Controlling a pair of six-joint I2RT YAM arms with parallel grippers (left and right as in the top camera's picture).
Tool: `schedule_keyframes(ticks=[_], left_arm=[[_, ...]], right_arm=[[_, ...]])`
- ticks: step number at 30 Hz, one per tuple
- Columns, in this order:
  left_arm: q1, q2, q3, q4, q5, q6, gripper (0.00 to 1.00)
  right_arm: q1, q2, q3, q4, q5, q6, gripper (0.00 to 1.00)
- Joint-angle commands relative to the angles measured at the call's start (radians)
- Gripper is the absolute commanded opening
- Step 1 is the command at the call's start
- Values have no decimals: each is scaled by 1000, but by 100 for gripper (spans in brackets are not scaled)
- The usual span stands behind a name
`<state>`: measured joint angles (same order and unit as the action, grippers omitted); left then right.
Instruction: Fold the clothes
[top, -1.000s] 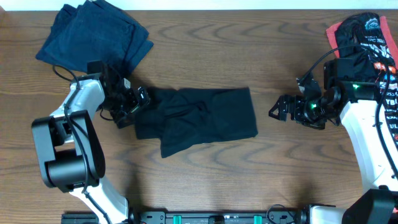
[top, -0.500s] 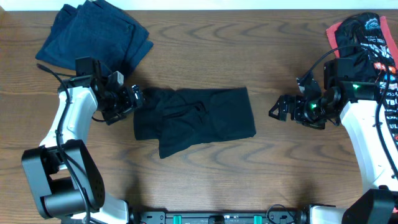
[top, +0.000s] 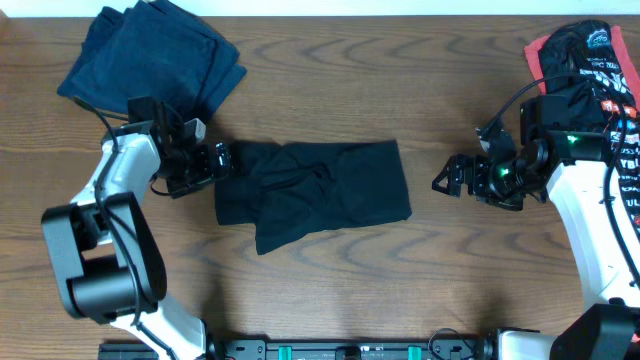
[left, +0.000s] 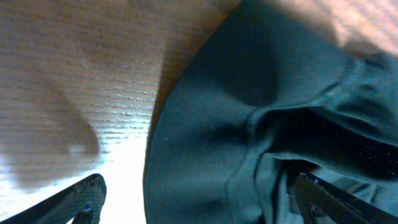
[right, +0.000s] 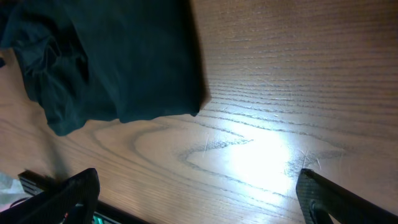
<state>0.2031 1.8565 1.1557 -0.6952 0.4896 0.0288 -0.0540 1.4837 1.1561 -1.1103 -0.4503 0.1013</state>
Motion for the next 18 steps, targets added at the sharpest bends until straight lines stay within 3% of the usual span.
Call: schedule_keyframes(ticks=[1, 18], left_arm=[[5, 48, -4, 12, -3, 24, 98], [0, 169, -38, -29, 185, 169, 98]], right_arm=[[-10, -6, 0, -3, 2, -13, 99], [-10, -6, -14, 18, 1, -21, 98]])
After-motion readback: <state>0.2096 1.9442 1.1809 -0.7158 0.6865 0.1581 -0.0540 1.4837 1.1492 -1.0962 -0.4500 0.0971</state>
